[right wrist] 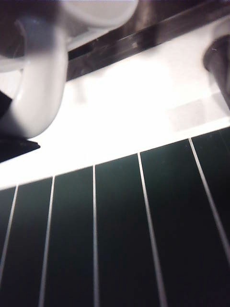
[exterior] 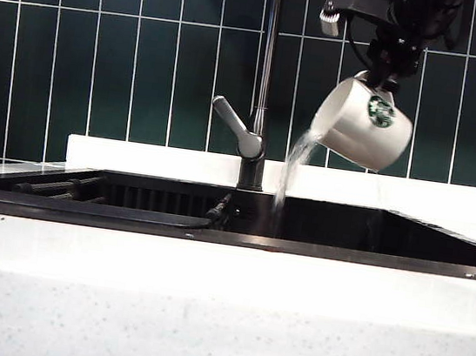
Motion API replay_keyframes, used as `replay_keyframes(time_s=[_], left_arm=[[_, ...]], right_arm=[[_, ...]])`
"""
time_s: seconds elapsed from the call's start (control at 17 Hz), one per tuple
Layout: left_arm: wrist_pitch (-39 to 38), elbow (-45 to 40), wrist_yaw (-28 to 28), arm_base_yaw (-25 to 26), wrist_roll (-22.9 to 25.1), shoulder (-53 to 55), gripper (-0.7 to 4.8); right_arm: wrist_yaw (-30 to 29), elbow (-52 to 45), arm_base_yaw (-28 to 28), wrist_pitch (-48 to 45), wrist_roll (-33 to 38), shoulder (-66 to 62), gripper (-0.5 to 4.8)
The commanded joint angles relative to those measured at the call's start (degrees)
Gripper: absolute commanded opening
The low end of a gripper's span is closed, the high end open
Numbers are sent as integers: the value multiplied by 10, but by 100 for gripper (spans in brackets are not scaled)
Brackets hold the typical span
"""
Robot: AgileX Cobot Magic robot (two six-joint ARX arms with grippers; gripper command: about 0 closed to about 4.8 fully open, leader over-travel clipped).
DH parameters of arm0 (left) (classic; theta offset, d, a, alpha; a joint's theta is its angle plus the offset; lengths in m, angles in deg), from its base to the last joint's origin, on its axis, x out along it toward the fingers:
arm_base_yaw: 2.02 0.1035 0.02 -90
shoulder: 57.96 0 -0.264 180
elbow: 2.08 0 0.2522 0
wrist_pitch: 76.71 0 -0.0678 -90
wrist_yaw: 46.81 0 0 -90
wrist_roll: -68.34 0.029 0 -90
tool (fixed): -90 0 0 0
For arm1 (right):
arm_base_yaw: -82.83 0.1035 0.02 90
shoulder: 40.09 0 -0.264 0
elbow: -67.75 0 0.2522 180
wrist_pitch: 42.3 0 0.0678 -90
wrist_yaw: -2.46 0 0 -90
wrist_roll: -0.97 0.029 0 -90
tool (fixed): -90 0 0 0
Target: Pick up the mug next to the sink, go to the faucet to get some water, pour the water into the sink, and finally put the mug back to its place.
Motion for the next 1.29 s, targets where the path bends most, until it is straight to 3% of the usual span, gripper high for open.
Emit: replay_keyframes(time_s=[0.06, 0.41, 1.29], left_arm=[[5, 2, -7, 0, -13, -14, -6], [5, 2, -7, 0, -41, -28, -6], [6, -11, -18, 0, -53, -86, -6]], right_arm=[[0, 7, 1, -46, -96, 2, -1], [-15, 7, 4, -61, -200, -13, -1], [17, 7, 48, -54, -229, -13, -1]])
